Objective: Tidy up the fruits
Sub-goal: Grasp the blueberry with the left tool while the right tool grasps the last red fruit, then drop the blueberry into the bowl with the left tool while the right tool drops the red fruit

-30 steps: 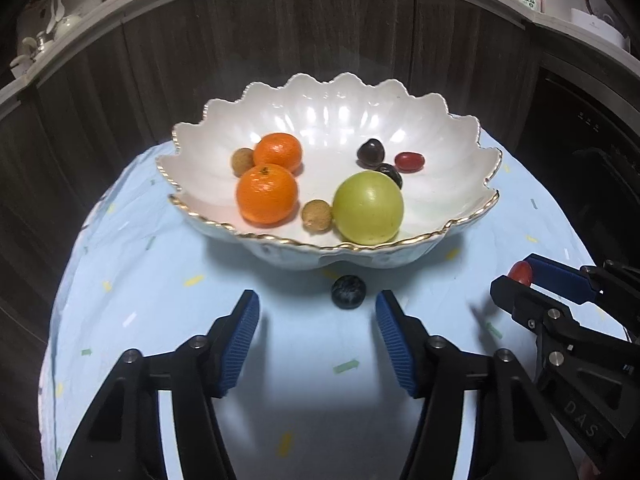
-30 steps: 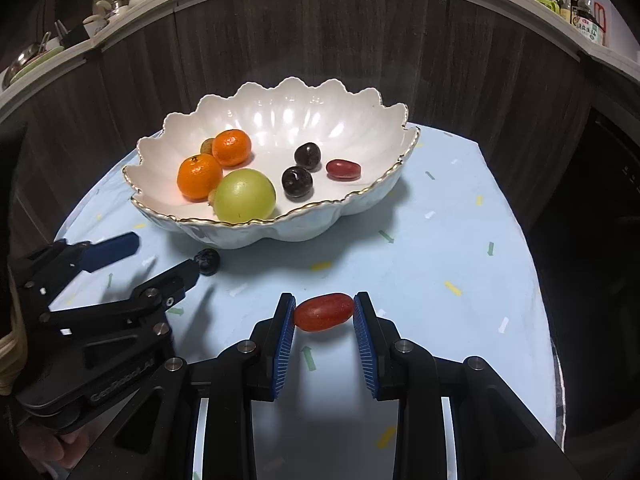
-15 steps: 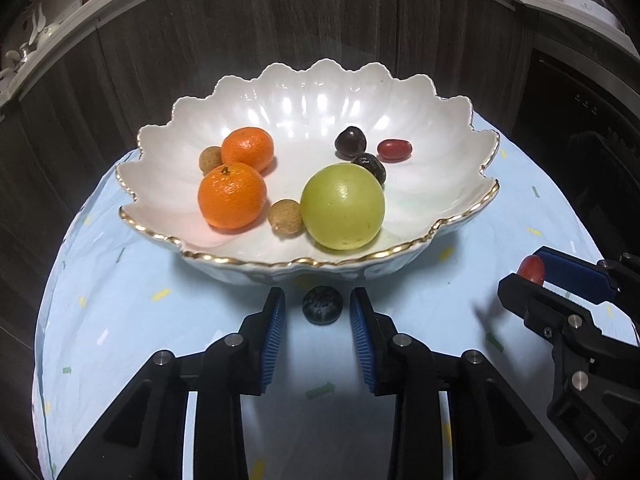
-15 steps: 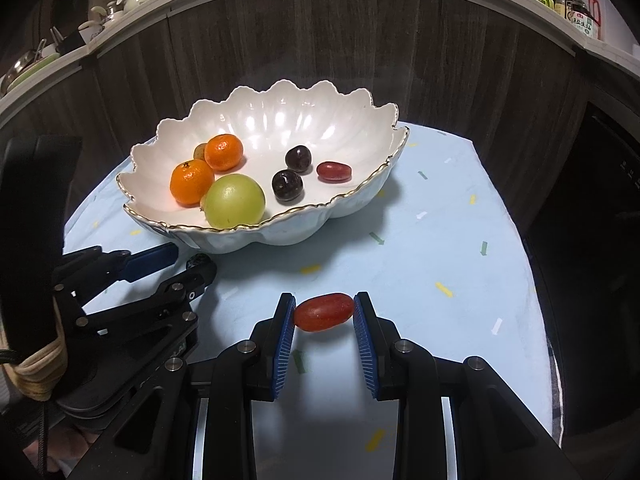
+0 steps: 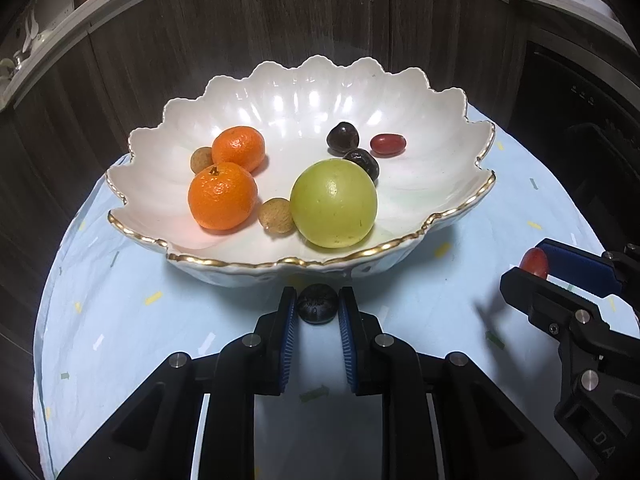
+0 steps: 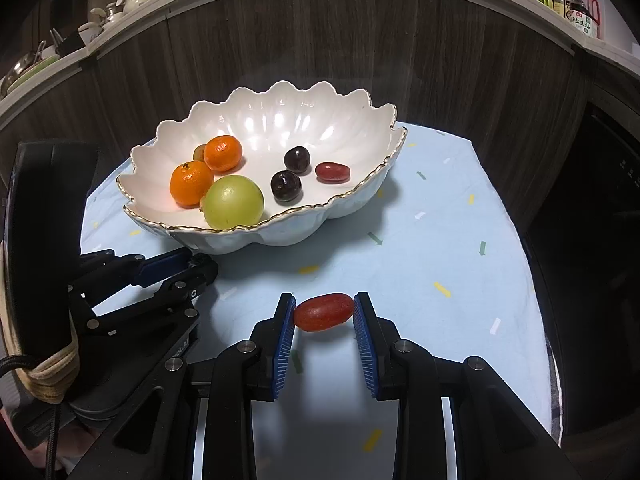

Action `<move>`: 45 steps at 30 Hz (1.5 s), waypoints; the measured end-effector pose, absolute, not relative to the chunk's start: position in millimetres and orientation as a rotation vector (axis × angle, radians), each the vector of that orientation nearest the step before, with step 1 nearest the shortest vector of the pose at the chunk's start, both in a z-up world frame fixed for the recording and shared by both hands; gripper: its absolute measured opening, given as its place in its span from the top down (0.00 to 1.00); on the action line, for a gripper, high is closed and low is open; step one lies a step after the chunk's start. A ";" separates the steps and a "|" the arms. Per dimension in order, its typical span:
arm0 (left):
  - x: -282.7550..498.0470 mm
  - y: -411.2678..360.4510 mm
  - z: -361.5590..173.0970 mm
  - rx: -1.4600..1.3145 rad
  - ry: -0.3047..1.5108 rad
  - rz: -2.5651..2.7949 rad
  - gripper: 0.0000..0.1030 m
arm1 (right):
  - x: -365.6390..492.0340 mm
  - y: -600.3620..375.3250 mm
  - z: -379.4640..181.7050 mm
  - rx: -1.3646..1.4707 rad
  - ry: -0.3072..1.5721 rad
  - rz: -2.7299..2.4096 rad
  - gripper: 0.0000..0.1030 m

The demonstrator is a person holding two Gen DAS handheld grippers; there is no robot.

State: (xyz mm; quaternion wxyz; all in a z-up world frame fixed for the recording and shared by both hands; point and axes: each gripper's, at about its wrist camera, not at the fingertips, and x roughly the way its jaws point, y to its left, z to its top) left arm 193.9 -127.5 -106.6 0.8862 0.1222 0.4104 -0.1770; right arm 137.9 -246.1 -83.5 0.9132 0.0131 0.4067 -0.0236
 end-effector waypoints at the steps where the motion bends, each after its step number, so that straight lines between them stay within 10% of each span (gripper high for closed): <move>1: 192.7 -126.9 -106.1 0.256 0.854 -0.367 0.79 | 137.9 -246.1 -83.4 0.026 0.837 -0.048 0.70; 45: 212.3 -83.0 -6.7 0.220 0.704 -0.320 0.79 | 175.7 -226.7 -12.3 -0.020 0.721 -0.042 0.70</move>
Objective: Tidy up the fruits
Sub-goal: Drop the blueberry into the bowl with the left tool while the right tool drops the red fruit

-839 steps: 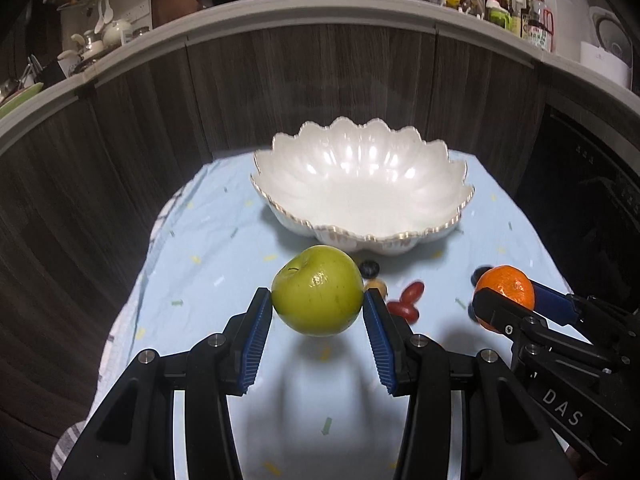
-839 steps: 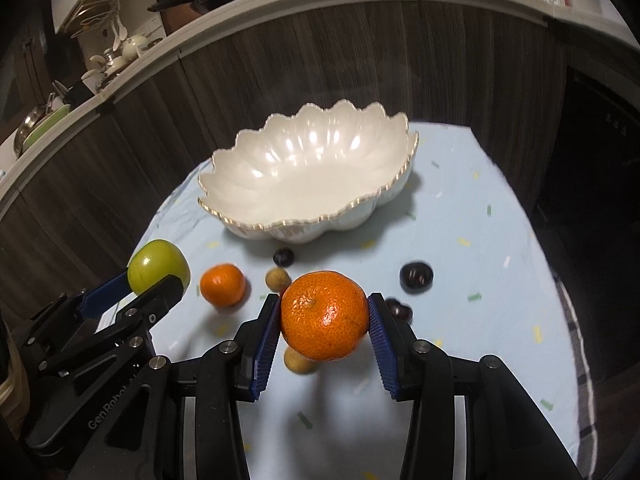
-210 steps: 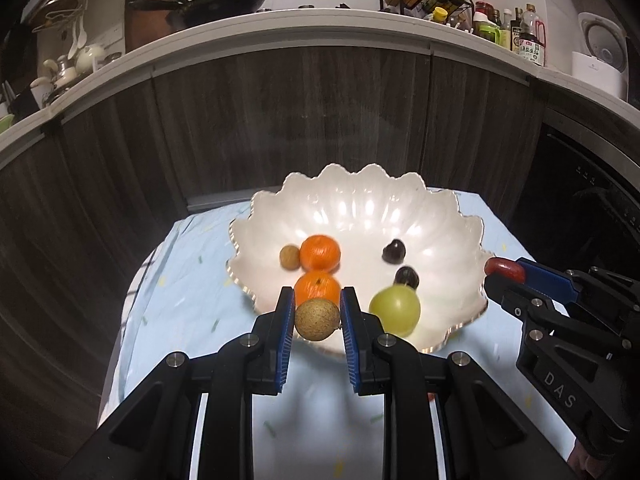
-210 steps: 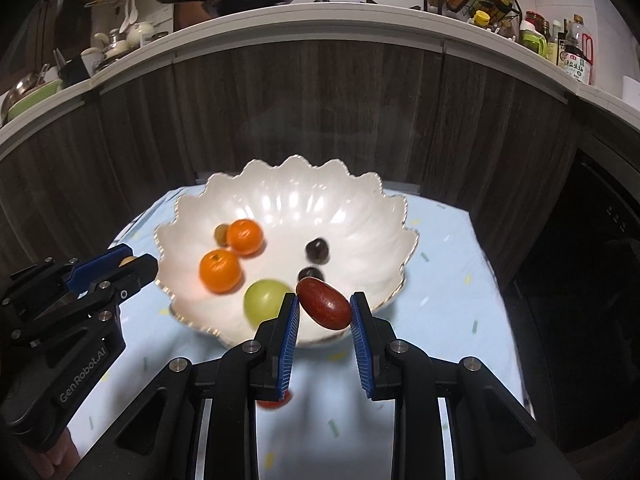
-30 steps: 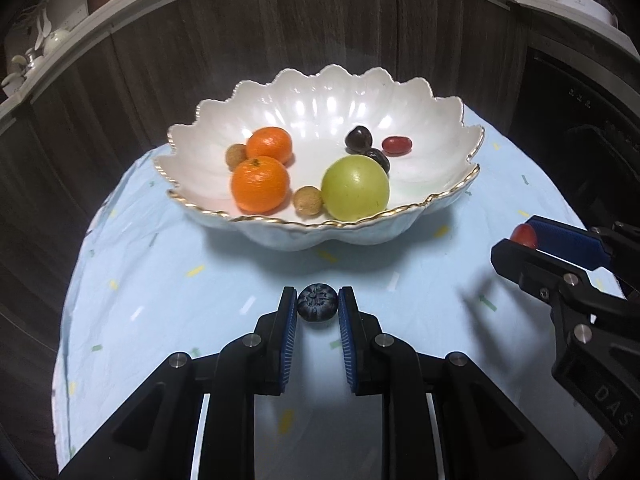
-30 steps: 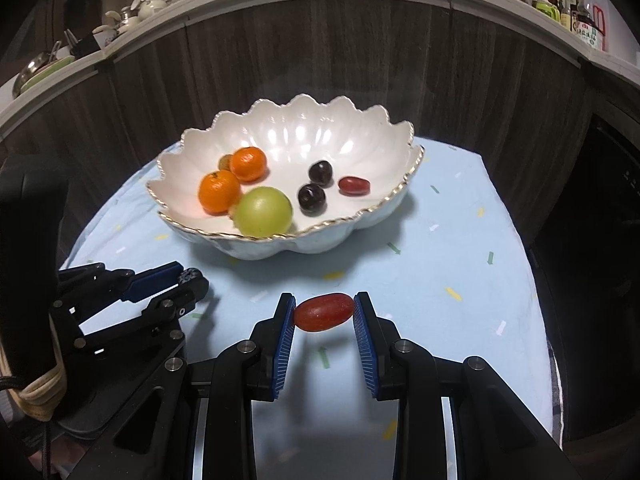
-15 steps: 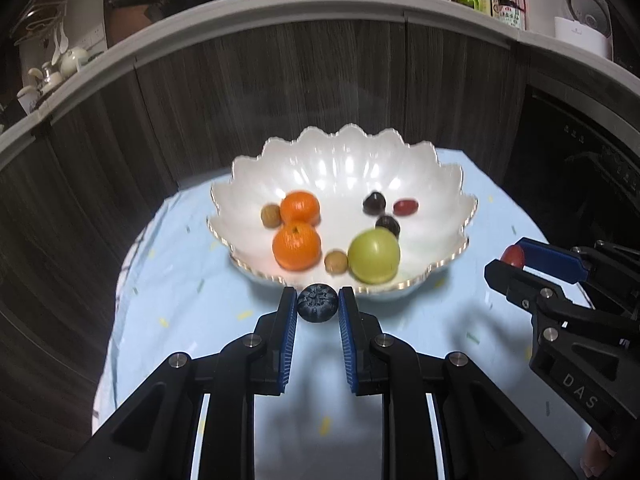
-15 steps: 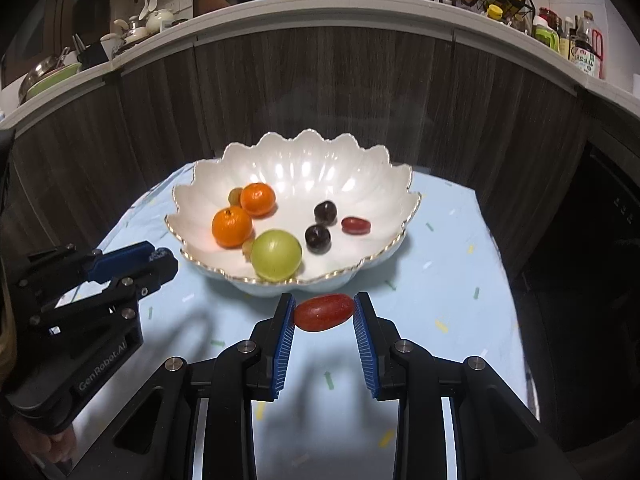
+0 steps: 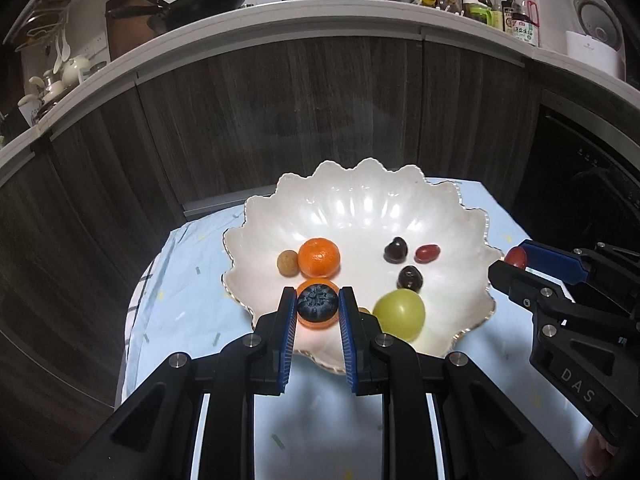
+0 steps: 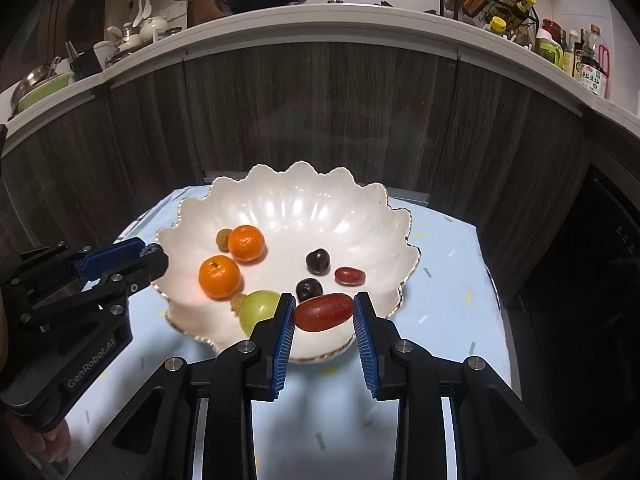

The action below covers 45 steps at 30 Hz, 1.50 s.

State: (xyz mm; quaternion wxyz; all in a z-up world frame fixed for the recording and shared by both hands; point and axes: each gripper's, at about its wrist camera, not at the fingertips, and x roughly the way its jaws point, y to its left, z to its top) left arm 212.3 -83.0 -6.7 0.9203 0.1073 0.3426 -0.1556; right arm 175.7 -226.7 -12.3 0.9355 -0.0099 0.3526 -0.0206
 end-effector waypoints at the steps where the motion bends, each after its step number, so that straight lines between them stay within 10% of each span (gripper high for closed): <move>1: 216.4 -83.6 -8.4 0.220 0.709 -0.320 0.79 | 179.1 -227.4 -14.2 -0.019 0.726 -0.045 0.70; 15: 236.4 -91.8 -33.5 0.235 0.767 -0.323 0.78 | 204.1 -232.1 -41.0 -0.013 0.793 -0.023 0.70; 30: 225.8 -81.5 -29.6 0.247 0.736 -0.253 0.37 | 194.9 -228.0 -33.4 -0.059 0.733 -0.093 0.19; 45: 194.2 -64.3 -5.3 0.214 0.679 -0.178 0.14 | 171.1 -226.9 -15.7 -0.023 0.713 -0.131 0.17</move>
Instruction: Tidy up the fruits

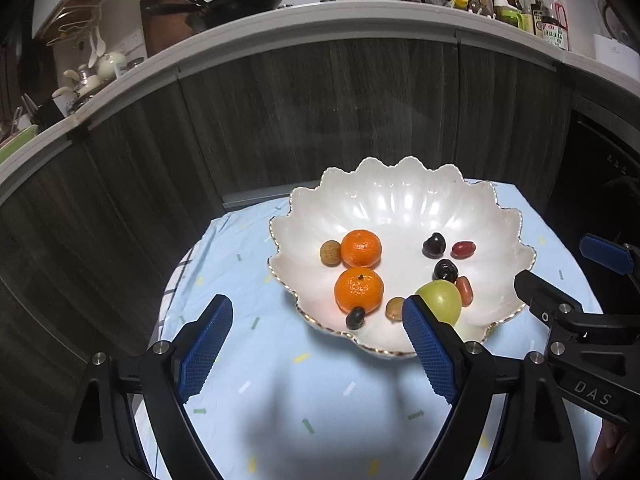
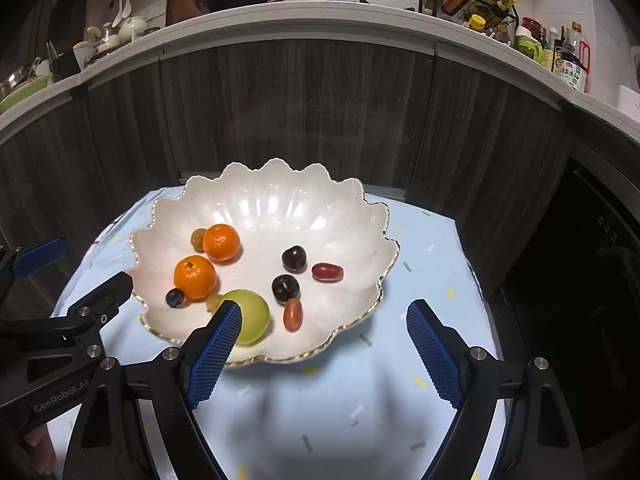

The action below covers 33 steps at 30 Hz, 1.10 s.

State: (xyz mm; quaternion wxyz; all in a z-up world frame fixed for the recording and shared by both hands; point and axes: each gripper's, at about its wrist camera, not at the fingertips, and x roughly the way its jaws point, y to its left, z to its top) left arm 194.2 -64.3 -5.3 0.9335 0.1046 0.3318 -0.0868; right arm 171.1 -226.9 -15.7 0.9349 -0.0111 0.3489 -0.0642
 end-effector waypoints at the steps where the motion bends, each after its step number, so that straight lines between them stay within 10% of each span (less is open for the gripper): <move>1: 191.2 -63.0 -3.4 0.212 0.674 -0.174 0.13 | 168.1 -226.4 -14.2 -0.019 0.711 -0.132 0.17; 33: 79.0 -24.4 45.7 0.160 0.559 -0.124 0.06 | 57.2 -197.9 33.9 0.023 0.590 -0.155 0.17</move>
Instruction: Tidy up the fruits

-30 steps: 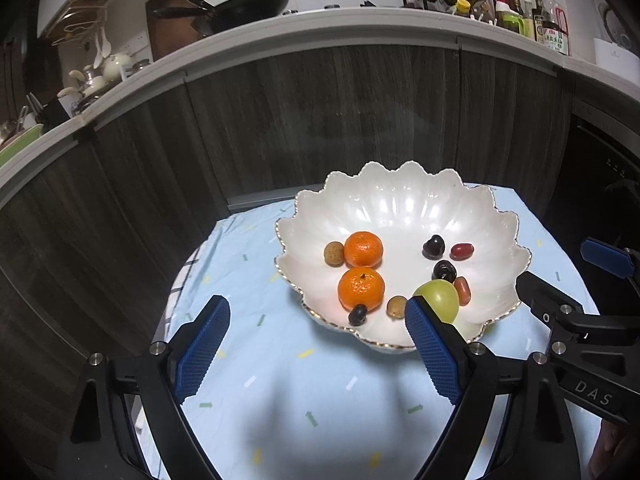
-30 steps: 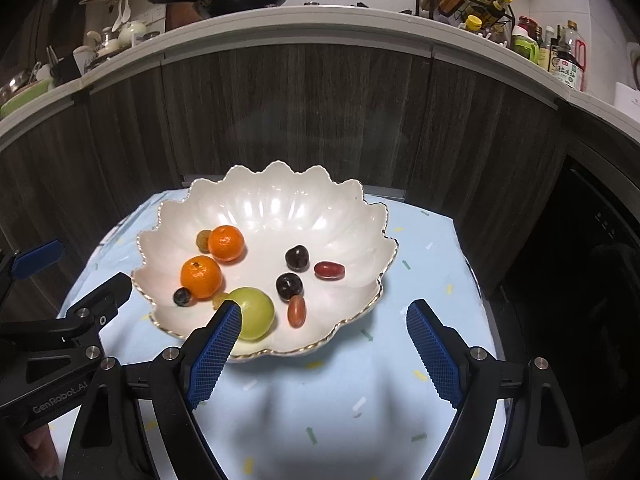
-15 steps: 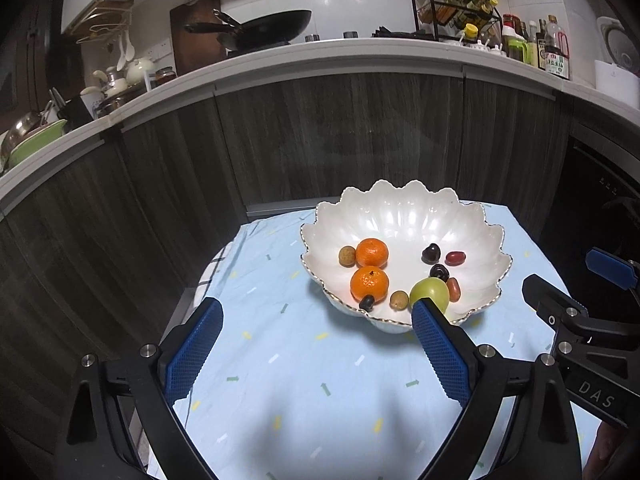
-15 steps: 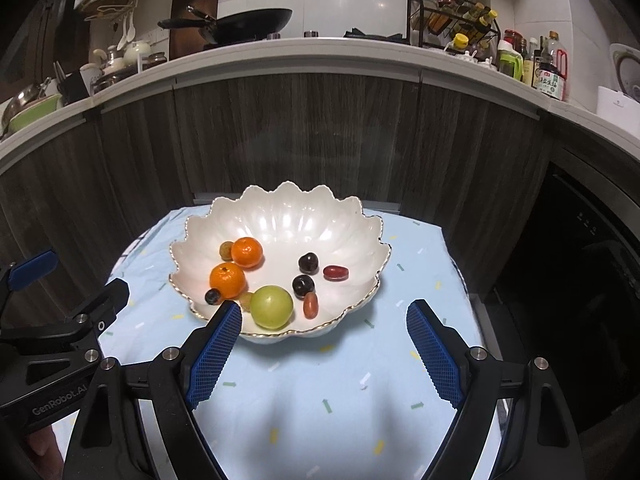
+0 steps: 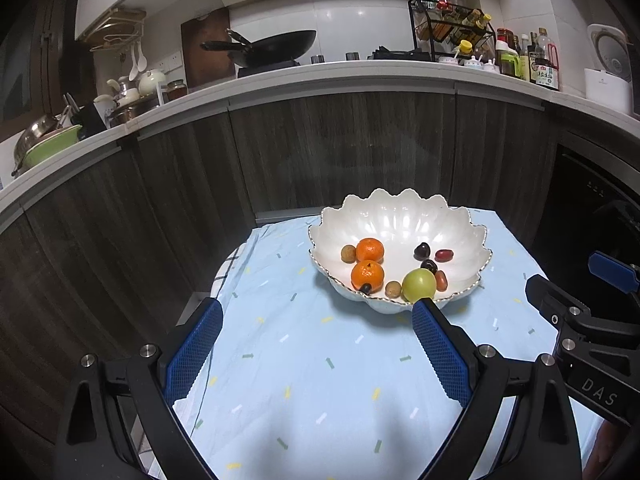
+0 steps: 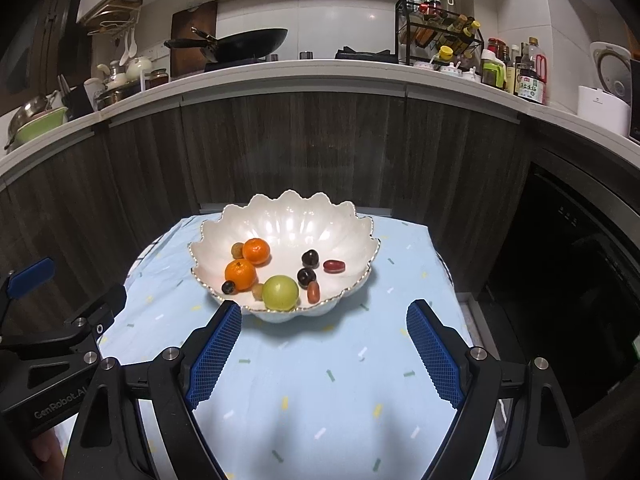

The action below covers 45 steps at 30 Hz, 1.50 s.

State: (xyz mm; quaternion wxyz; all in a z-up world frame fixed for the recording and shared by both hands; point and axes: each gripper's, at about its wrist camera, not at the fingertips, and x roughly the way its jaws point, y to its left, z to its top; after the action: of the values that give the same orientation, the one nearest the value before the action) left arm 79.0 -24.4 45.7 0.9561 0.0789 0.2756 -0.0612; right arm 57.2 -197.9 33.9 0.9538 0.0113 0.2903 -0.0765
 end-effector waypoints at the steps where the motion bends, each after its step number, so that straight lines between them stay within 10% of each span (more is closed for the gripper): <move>1: 75.6 -23.7 46.1 0.161 0.556 -0.122 0.06 | 53.8 -197.8 34.0 0.024 0.588 -0.156 0.17; 45: -18.0 -1.4 30.5 0.145 0.477 -0.077 0.04 | -44.3 -185.8 18.0 0.019 0.537 -0.157 0.17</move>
State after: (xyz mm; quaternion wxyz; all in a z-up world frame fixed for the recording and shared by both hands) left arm -18.0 -1.4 30.5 0.9683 0.0718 0.2362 -0.0382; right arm -44.3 -185.8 18.0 0.9611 0.0094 0.2650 -0.0775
